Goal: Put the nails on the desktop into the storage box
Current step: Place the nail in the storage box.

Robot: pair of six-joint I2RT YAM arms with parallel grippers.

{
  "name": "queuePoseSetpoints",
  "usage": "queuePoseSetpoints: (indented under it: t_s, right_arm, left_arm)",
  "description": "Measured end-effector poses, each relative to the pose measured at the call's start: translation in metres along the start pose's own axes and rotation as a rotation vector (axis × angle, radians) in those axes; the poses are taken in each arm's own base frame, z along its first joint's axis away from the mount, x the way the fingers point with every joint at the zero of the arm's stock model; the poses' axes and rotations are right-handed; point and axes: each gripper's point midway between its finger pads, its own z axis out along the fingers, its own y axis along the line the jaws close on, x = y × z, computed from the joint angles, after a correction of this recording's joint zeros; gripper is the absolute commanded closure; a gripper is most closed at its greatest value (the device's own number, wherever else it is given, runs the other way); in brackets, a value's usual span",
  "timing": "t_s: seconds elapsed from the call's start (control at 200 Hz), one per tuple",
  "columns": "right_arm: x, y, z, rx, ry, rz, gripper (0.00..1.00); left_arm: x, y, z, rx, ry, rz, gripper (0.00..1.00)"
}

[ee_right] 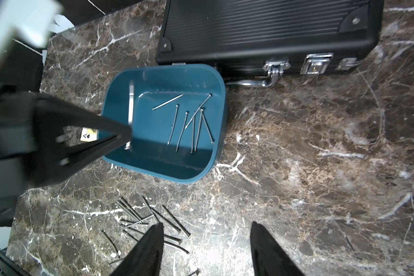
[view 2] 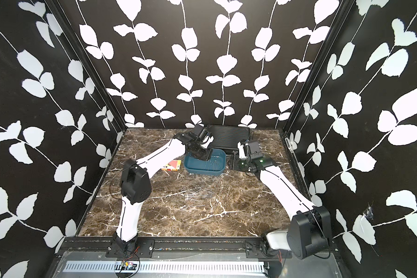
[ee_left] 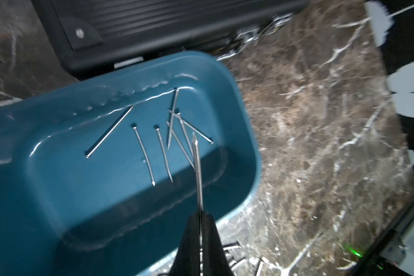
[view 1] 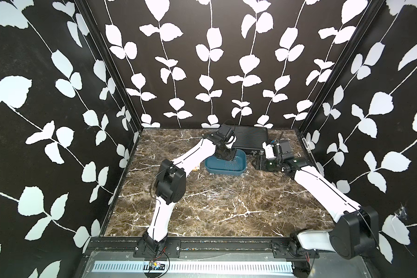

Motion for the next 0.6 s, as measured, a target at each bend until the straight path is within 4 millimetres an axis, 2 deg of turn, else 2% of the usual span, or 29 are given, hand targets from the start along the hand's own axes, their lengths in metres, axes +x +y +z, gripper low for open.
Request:
queuePoseSetpoints:
  t_s: [0.115, 0.19, 0.32, 0.49, 0.6]
  right_arm:
    - [0.008, 0.004, 0.001, -0.001, 0.028, -0.022, 0.39]
    - [0.014, 0.006, 0.002, 0.003, 0.047, -0.043, 0.4]
    - [0.024, 0.013, 0.003, 0.008, 0.077, -0.09, 0.39]
    - [0.037, 0.018, 0.004, 0.014, 0.114, -0.144, 0.37]
    - [0.042, 0.02, 0.005, 0.017, 0.13, -0.17, 0.36]
  left_arm:
    - [0.008, 0.016, 0.028, -0.031, 0.06, -0.017, 1.0]
    - [0.015, 0.024, 0.039, -0.044, 0.089, -0.027, 1.0]
    - [0.021, 0.03, 0.049, -0.052, 0.115, -0.038, 1.0]
    - [0.018, 0.03, 0.055, -0.049, 0.115, -0.042, 1.0]
    - [0.019, 0.03, 0.058, -0.048, 0.122, -0.048, 0.91]
